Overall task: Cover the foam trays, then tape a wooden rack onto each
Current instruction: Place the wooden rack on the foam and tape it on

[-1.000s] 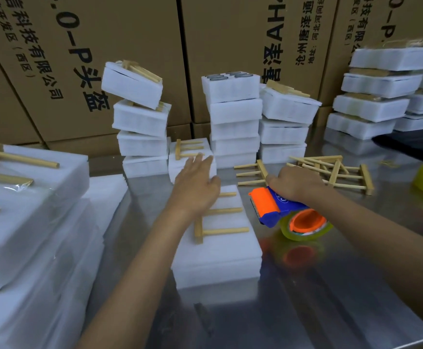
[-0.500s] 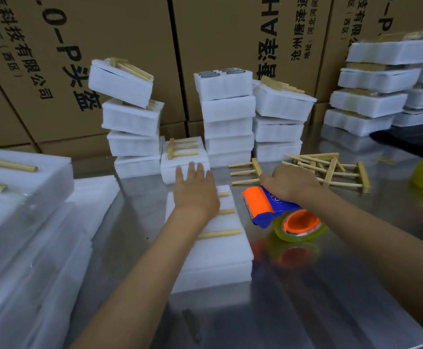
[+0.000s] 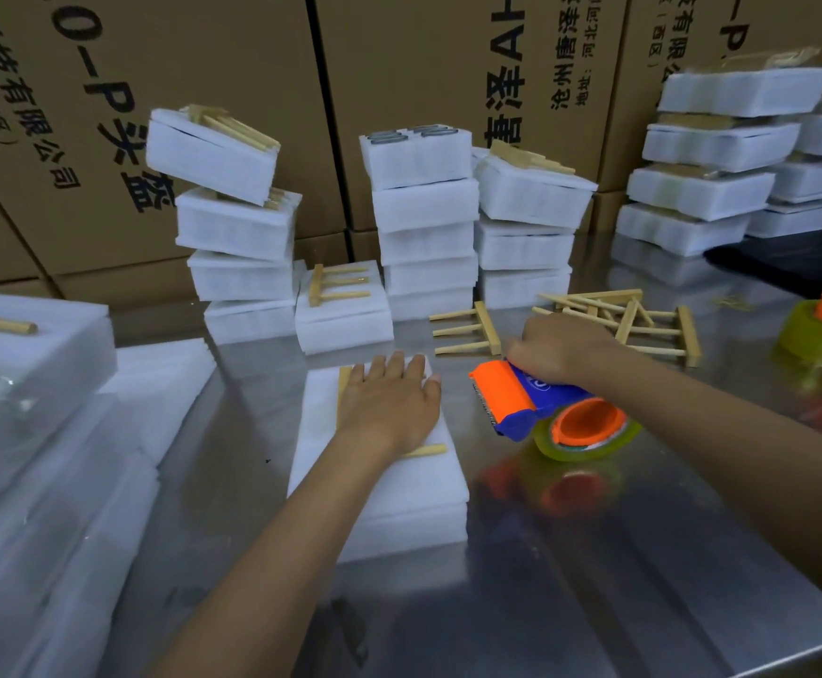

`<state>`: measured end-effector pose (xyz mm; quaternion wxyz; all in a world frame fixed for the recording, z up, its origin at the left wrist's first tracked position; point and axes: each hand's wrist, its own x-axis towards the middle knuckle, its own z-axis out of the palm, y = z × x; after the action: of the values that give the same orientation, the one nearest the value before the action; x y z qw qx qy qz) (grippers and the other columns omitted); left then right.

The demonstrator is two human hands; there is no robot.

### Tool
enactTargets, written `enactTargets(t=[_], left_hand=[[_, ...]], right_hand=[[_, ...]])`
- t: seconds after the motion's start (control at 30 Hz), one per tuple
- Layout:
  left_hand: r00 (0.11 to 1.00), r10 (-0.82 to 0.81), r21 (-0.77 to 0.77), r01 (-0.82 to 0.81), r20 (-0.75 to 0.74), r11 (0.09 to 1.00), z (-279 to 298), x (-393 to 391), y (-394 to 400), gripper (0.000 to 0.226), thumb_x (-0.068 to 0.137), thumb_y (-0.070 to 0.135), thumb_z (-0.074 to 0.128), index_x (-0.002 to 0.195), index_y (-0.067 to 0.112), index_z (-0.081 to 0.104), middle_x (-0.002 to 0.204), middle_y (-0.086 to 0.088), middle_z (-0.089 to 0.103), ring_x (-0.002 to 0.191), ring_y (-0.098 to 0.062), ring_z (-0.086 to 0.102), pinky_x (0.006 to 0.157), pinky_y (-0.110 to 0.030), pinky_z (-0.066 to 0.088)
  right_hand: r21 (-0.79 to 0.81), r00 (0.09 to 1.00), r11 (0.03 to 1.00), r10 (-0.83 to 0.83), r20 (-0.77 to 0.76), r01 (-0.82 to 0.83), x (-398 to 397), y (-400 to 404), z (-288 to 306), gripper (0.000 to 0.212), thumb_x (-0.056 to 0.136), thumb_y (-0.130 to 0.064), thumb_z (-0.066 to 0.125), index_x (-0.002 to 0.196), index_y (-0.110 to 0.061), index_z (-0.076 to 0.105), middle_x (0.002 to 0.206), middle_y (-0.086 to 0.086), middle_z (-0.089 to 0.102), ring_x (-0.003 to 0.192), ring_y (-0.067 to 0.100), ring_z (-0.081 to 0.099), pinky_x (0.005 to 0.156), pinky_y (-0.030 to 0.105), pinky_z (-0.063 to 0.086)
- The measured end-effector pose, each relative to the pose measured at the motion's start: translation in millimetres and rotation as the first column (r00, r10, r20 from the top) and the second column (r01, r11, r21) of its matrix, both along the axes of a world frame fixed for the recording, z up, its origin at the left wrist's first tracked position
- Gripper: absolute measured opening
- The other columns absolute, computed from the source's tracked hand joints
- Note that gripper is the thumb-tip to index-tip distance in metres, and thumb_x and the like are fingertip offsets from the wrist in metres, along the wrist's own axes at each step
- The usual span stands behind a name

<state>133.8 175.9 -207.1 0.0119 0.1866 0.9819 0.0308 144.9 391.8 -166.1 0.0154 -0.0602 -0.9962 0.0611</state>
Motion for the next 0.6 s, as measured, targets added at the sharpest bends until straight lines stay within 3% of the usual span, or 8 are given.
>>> enactTargets(t=[0.13,0.3,0.4,0.5,0.53,0.6], left_hand=[[1.0,-0.008,0.007,0.008,0.013,1.0,-2.2,-3.3,-1.5,0.057,0.106,0.044,0.011,0.16,0.025,0.01,0.169,-0.001,0.008,0.155,-0.022,0.005,0.125,-0.045,0.004],[0.999,-0.015,0.021,0.014,0.034,1.0,-0.2,-3.4,-0.5,0.058,0.106,0.044,0.012,0.16,0.025,0.011,0.169,-0.001,0.008,0.155,-0.022,0.005,0.124,-0.045,0.004],[1.0,-0.006,-0.025,0.007,0.027,1.0,7.8,-1.9,3.7,0.055,0.108,0.039,0.017,0.16,0.022,0.012,0.168,-0.005,0.012,0.154,-0.025,0.007,0.124,-0.049,0.006],[0.974,-0.119,-0.129,0.096,-0.193,0.987,20.6,2.7,20.8,0.042,0.104,0.023,0.035,0.145,0.017,0.044,0.149,-0.011,0.047,0.143,-0.028,0.034,0.121,-0.052,0.008],[0.963,-0.174,-0.091,0.158,-0.204,0.983,24.7,4.2,29.4,0.035,0.102,0.021,0.038,0.132,0.017,0.056,0.135,-0.01,0.059,0.133,-0.028,0.046,0.12,-0.049,0.014],[0.973,-0.22,0.082,0.226,-0.074,0.971,28.8,8.2,47.1,0.032,0.102,0.026,0.039,0.113,0.016,0.067,0.118,-0.008,0.068,0.116,-0.029,0.058,0.11,-0.042,0.032]], right_hand=[[0.1,0.998,0.993,-0.059,0.004,0.059,6.3,38.2,6.2,0.04,0.097,-0.051,0.033,0.093,-0.021,0.059,0.112,0.009,0.062,0.088,0.022,0.049,0.077,0.037,0.039],[0.163,0.992,0.978,-0.121,-0.047,0.127,19.2,60.8,-3.1,0.042,0.098,-0.051,0.032,0.083,-0.022,0.059,0.113,0.01,0.066,0.087,0.023,0.051,0.073,0.034,0.036],[0.202,0.988,0.969,-0.124,-0.088,0.14,17.4,53.6,-6.1,0.048,0.097,-0.051,0.033,0.098,-0.018,0.068,0.114,0.01,0.066,0.098,0.027,0.058,0.073,0.035,0.036],[0.204,0.986,0.967,-0.137,-0.094,0.154,16.5,50.6,-8.1,0.048,0.096,-0.05,0.034,0.098,-0.017,0.068,0.111,0.009,0.067,0.091,0.025,0.054,0.076,0.036,0.037],[0.207,0.986,0.966,-0.137,-0.094,0.154,16.6,49.8,-8.2,0.047,0.096,-0.05,0.034,0.097,-0.017,0.068,0.109,0.009,0.067,0.089,0.025,0.053,0.076,0.036,0.037],[0.208,0.985,0.966,-0.138,-0.1,0.156,17.8,48.1,-8.3,0.046,0.096,-0.05,0.034,0.092,-0.018,0.067,0.103,0.008,0.067,0.086,0.025,0.053,0.074,0.035,0.036]])
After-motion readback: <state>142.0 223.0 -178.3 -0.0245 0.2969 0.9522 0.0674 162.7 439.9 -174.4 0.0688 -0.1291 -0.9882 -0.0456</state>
